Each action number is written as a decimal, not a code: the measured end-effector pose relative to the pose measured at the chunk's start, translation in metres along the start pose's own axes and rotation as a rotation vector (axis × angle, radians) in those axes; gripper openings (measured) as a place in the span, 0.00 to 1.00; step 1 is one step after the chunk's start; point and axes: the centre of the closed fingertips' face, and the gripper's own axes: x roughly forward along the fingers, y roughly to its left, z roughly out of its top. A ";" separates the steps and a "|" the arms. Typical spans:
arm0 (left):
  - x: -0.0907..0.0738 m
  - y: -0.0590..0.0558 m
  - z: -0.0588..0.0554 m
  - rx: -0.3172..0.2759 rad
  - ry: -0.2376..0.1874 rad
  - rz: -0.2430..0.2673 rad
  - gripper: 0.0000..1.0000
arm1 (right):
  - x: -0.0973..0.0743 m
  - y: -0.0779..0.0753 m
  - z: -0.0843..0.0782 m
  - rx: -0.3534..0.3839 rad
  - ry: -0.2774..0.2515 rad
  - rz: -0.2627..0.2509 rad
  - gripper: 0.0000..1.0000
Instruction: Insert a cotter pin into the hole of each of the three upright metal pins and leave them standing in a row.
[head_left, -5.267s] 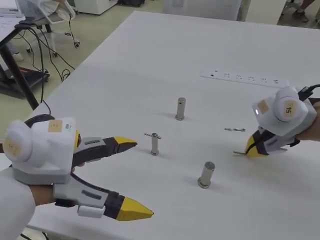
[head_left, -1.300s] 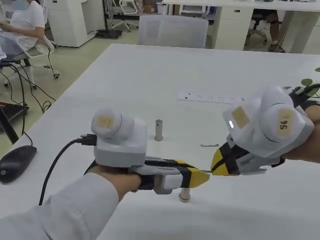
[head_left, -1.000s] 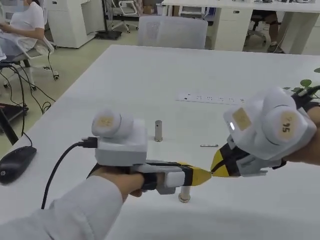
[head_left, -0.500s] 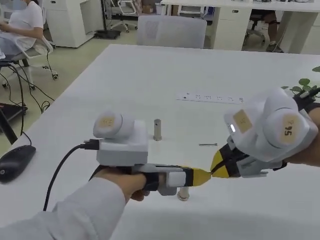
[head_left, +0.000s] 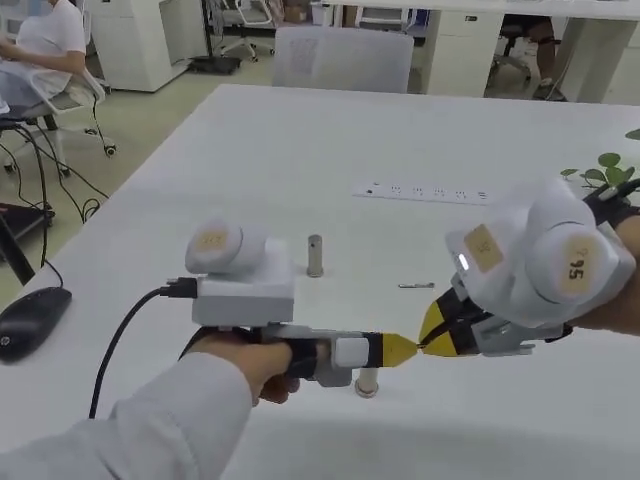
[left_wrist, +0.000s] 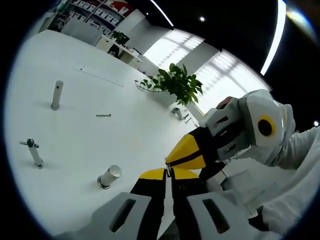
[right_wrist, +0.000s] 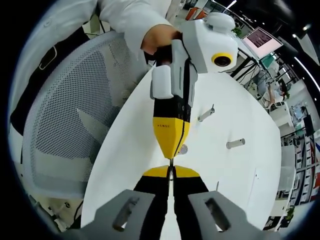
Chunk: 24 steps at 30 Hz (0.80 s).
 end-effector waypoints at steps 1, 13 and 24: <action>0.000 0.001 0.000 -0.005 0.002 0.001 0.02 | 0.000 0.000 0.000 -0.001 0.001 0.001 0.02; 0.001 0.002 -0.004 -0.054 0.016 0.001 0.01 | 0.001 0.004 -0.001 -0.027 0.004 0.000 0.03; 0.002 0.001 -0.003 -0.075 0.010 -0.002 0.01 | 0.000 0.004 -0.001 -0.041 0.007 -0.013 0.04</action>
